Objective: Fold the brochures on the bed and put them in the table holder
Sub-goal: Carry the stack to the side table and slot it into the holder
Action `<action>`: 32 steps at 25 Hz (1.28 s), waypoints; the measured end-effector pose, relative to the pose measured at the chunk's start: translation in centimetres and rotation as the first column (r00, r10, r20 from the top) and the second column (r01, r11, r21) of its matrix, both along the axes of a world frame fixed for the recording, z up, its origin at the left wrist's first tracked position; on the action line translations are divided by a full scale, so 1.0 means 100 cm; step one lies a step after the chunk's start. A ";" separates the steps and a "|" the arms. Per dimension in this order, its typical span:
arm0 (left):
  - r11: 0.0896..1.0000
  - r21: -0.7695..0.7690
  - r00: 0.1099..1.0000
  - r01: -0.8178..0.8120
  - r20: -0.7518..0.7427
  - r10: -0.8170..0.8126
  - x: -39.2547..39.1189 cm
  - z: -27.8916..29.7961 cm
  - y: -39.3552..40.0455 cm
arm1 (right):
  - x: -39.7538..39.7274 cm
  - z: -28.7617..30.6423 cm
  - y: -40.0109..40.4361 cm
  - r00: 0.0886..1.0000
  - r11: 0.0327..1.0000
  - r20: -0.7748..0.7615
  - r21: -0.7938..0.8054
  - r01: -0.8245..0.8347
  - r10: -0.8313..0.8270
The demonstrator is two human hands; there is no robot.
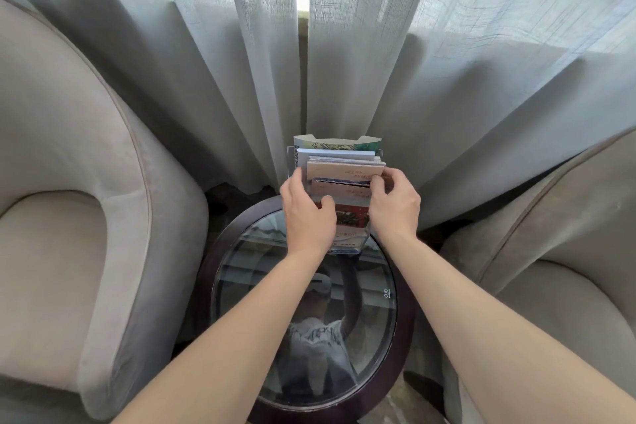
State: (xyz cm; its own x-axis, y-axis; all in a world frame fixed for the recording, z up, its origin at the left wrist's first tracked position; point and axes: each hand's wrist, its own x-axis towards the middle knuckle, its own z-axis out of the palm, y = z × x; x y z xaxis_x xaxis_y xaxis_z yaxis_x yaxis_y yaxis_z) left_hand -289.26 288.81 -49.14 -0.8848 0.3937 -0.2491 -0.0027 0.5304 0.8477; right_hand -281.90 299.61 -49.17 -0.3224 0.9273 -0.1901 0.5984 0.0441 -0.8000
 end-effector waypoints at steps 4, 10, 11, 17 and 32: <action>0.999 -0.031 1.000 -0.013 0.017 0.014 -0.015 0.001 -0.001 | -0.003 0.002 0.003 1.000 0.999 -0.017 -0.039 -0.025 0.024; 1.000 -0.011 1.000 -0.016 0.025 0.016 -0.017 0.006 0.002 | 0.000 0.000 -0.001 0.998 0.995 -0.054 -0.091 -0.045 0.041; 1.000 -0.001 1.000 -0.020 0.022 0.020 -0.017 0.007 0.003 | 0.000 0.000 -0.001 0.997 0.994 -0.068 -0.101 -0.029 0.022; 1.000 0.006 1.000 0.018 -0.001 -0.018 -0.017 0.004 0.002 | 0.003 0.001 -0.001 0.995 0.994 -0.095 -0.105 0.009 -0.019; 0.992 -0.094 0.992 0.080 -0.089 -0.089 -0.026 -0.015 -0.023 | 0.006 -0.002 -0.018 0.994 0.978 -0.006 -0.180 -0.107 0.108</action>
State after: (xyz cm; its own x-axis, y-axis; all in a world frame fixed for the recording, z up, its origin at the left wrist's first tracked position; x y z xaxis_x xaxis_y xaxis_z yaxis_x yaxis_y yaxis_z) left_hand -291.81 286.52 -50.62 -0.8703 0.4478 -0.2051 0.1222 0.5997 0.7908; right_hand -281.28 297.77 -49.40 -0.4173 0.8380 -0.3516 0.6007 -0.0360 -0.7987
